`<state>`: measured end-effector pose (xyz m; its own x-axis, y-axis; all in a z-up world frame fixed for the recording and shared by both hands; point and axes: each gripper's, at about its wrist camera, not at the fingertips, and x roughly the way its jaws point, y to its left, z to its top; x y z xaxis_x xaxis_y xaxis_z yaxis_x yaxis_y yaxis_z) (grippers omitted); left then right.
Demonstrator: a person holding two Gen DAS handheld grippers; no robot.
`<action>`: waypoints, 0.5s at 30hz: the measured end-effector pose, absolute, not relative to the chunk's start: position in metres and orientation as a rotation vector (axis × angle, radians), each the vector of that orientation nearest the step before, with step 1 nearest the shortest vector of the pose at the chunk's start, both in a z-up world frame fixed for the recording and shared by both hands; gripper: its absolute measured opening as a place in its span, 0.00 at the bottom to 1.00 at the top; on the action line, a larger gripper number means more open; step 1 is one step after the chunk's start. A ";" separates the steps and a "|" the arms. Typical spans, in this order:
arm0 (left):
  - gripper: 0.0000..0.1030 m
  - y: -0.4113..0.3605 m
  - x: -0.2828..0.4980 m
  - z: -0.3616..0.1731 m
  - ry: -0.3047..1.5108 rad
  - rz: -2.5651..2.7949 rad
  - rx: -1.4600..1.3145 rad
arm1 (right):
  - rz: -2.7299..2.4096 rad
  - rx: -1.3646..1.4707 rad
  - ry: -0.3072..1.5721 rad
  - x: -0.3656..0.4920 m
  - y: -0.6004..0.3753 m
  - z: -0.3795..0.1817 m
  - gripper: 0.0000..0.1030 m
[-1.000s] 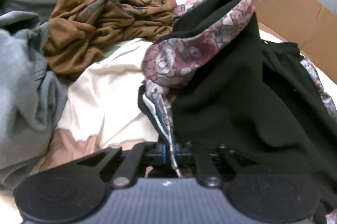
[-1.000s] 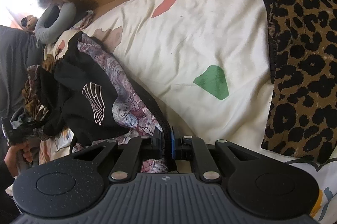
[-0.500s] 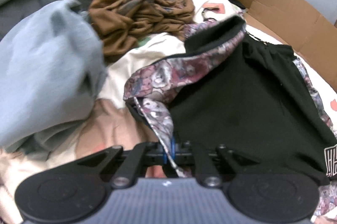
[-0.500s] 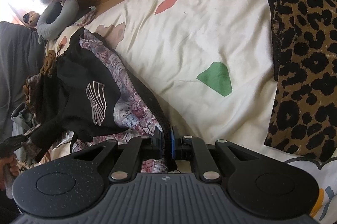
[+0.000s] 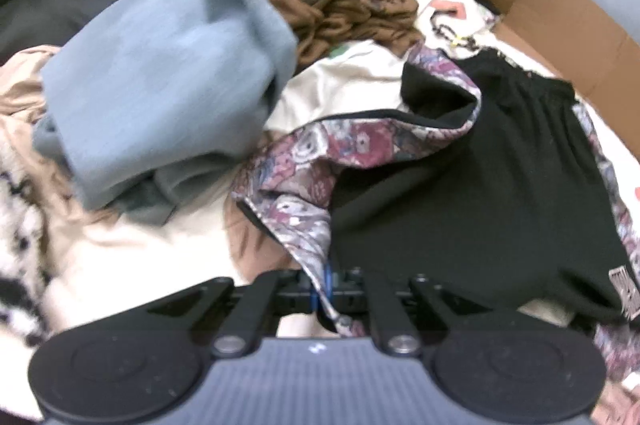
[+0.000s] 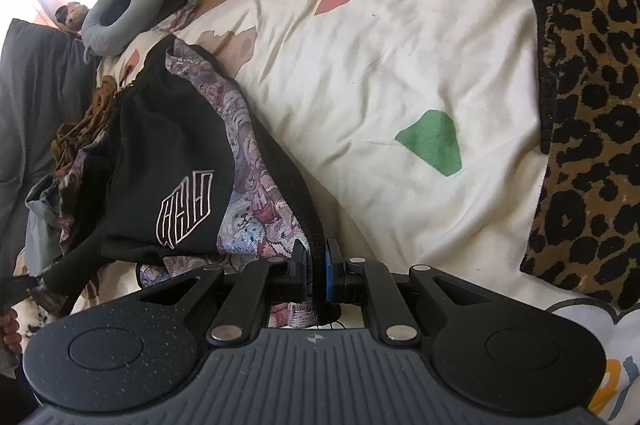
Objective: Fold clothes
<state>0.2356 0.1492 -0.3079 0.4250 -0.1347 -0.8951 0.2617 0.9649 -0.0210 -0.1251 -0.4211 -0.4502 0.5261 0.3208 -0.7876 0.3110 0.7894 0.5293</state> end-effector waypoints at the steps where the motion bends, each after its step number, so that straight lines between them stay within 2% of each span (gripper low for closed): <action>1: 0.04 0.153 0.233 -0.308 1.114 -0.241 0.128 | 0.012 0.690 1.043 -0.125 -0.420 -0.450 0.06; 15: 0.04 0.188 0.186 -0.310 1.224 -0.162 0.093 | 0.072 0.656 1.088 -0.131 -0.404 -0.448 0.06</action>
